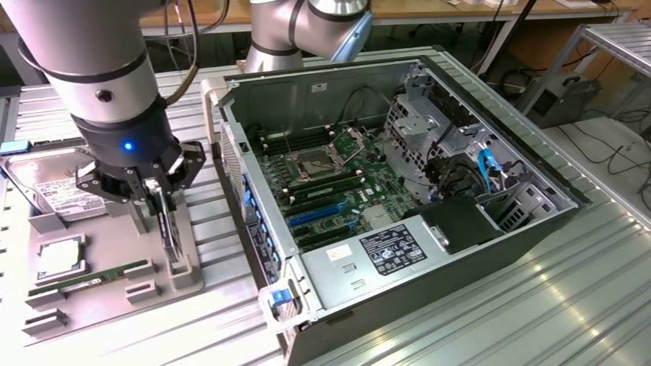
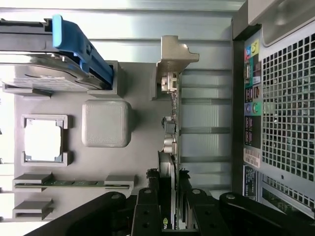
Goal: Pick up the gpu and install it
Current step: 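Pick up the gpu and move the gpu toward the slot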
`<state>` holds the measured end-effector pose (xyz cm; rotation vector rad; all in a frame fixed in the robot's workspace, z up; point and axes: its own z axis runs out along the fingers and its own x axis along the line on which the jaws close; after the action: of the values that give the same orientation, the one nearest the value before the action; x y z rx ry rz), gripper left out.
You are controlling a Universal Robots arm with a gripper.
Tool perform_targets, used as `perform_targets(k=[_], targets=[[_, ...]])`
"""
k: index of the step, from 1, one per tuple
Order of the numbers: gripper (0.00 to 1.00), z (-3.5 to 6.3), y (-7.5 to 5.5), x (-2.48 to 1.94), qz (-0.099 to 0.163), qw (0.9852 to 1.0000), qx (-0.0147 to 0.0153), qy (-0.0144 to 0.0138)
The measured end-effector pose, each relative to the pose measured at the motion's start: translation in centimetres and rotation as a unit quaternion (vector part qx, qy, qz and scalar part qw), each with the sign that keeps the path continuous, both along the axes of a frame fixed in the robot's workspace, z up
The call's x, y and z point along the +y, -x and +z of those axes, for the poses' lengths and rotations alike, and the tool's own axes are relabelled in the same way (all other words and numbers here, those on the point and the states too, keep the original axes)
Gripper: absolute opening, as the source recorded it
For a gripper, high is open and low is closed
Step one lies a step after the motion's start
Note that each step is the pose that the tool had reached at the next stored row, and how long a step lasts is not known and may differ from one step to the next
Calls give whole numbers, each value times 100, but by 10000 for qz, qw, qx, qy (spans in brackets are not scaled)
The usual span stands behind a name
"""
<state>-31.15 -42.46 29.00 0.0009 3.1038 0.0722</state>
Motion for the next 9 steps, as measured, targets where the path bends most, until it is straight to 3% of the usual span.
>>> perform_targets(k=[7, 9], targets=[[26, 326, -5, -75, -1, 10000, 0, -42], [26, 480, -10, -114, 0, 10000, -1, -50]])
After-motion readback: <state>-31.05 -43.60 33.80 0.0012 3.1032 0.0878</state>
